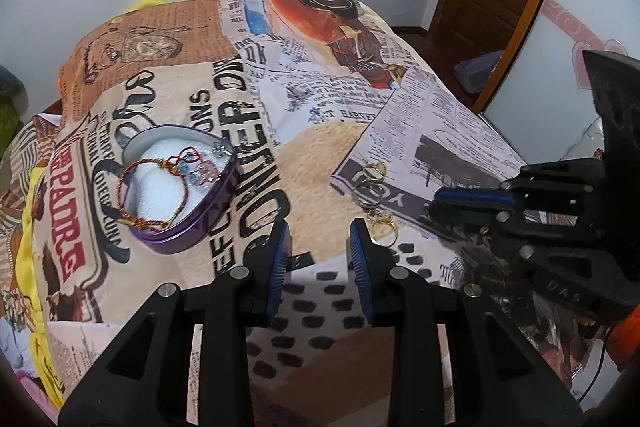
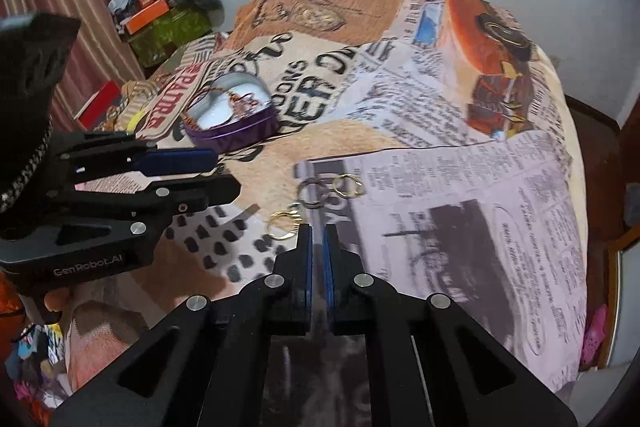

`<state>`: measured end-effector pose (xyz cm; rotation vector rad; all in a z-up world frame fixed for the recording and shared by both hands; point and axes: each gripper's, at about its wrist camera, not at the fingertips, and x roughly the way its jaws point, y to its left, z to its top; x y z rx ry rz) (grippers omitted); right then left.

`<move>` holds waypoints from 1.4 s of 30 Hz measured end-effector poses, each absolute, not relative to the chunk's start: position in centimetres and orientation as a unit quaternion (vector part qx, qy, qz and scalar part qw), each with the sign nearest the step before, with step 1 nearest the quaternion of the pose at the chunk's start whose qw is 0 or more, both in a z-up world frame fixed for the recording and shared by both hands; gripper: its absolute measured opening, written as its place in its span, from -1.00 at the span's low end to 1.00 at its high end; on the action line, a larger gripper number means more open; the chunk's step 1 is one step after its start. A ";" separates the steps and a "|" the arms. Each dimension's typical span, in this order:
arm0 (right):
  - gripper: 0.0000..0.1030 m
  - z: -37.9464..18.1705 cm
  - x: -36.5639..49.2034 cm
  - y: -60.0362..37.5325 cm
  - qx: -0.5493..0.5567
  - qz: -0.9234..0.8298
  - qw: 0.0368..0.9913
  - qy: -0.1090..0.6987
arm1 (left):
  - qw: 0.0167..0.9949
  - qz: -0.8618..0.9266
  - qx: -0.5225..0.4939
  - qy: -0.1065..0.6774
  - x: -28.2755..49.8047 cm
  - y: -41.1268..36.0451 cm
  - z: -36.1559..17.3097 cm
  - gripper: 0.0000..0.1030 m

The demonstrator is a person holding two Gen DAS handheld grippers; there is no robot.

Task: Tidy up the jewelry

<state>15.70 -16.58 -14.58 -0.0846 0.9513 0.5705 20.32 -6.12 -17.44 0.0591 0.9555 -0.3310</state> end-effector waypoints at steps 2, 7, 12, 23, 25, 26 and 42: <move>-0.91 -14.5 16.0 -17.4 -0.036 0.261 0.853 0.450 | 0.872 -0.163 0.029 0.461 20.7 -6.6 -17.5 -0.41; -0.91 -14.4 16.6 -18.4 -0.039 0.238 0.865 0.439 | 0.866 -0.184 0.032 0.463 20.7 -7.6 -17.3 -0.41; -0.81 -14.7 16.9 -18.7 -0.046 0.225 0.863 0.450 | 0.853 -0.203 0.048 0.478 20.6 -9.5 -17.9 -0.41; -0.50 -15.0 16.9 -19.4 -0.019 0.239 0.856 0.459 | 0.839 -0.203 0.058 0.501 21.3 -10.2 -19.6 -0.54; -0.50 -15.0 16.8 -19.3 -0.016 0.241 0.855 0.459 | 0.839 -0.203 0.061 0.502 21.5 -10.4 -19.8 -0.65; -0.50 -15.0 16.7 -19.2 -0.016 0.242 0.854 0.460 | 0.839 -0.203 0.061 0.502 21.6 -10.4 -19.9 -0.66; -0.50 -14.8 17.1 -16.0 -0.038 0.259 0.846 0.464 | 0.876 -0.156 0.015 0.456 20.1 -5.5 -17.7 -0.66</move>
